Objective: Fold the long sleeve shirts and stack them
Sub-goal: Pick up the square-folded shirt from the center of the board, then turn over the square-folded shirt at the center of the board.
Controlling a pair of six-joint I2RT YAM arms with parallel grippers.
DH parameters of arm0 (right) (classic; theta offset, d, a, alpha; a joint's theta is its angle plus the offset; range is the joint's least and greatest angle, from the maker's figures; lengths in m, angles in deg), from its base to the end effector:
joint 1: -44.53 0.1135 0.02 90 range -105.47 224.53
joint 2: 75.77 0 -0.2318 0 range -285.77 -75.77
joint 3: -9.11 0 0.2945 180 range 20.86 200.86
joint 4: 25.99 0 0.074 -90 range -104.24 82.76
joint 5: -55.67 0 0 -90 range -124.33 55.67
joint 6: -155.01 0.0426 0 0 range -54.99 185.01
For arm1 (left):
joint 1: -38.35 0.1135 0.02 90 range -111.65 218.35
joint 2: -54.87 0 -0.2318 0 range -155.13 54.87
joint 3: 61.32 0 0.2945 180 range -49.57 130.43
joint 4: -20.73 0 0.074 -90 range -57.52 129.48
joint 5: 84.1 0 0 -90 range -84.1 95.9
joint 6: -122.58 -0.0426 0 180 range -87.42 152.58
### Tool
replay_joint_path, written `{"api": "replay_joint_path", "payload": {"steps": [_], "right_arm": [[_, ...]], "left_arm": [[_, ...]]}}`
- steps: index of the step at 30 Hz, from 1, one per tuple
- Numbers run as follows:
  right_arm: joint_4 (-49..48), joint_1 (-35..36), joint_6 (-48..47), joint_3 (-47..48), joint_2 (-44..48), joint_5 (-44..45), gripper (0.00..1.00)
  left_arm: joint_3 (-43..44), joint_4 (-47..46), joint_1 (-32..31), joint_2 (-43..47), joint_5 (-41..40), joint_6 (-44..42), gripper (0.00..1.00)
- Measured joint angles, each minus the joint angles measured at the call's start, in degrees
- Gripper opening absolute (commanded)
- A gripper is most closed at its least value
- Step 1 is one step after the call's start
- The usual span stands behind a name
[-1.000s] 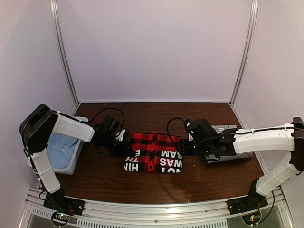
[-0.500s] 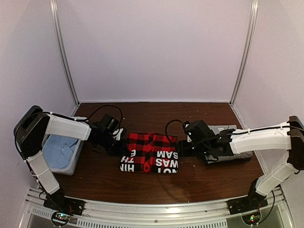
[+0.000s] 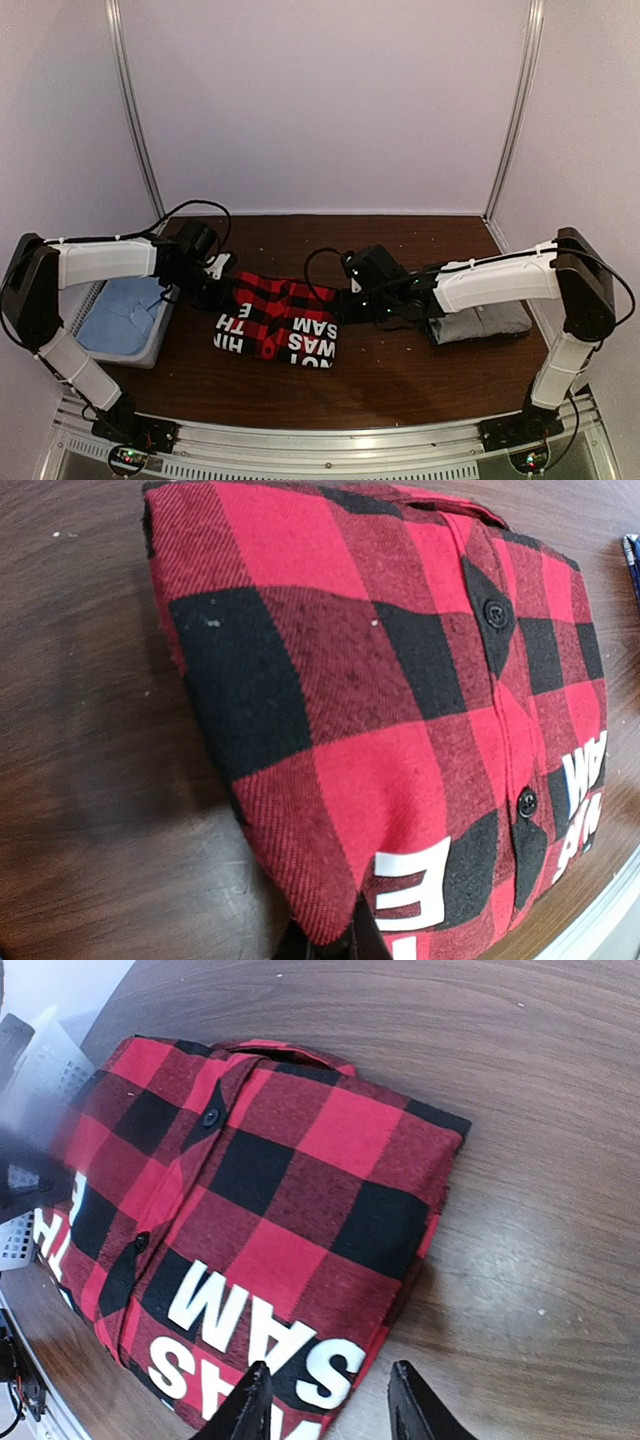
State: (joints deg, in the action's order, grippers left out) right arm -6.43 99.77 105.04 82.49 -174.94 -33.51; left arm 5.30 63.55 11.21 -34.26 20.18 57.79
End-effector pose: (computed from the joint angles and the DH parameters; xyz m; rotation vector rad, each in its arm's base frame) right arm 0.2309 0.3316 0.1313 -0.3242 2.4835 0.7478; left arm 0.2948 -0.1629 0.1278 0.1241 2.8041 -0.5861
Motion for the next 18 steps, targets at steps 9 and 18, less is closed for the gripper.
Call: {"api": "replay_joint_path", "payload": {"steps": [9, 18], "right_arm": [[-1.7, 0.7, -0.9, 8.1, -10.0, -2.6, 0.27], [-1.8, 1.3, -0.7, 9.9, -15.1, -4.5, 0.25]], "left_arm": [[2.8, 3.9, 1.5, 0.8, 0.5, -3.8, 0.00], [8.6, 8.3, 2.0, 1.7, 2.6, -5.4, 0.00]]}}
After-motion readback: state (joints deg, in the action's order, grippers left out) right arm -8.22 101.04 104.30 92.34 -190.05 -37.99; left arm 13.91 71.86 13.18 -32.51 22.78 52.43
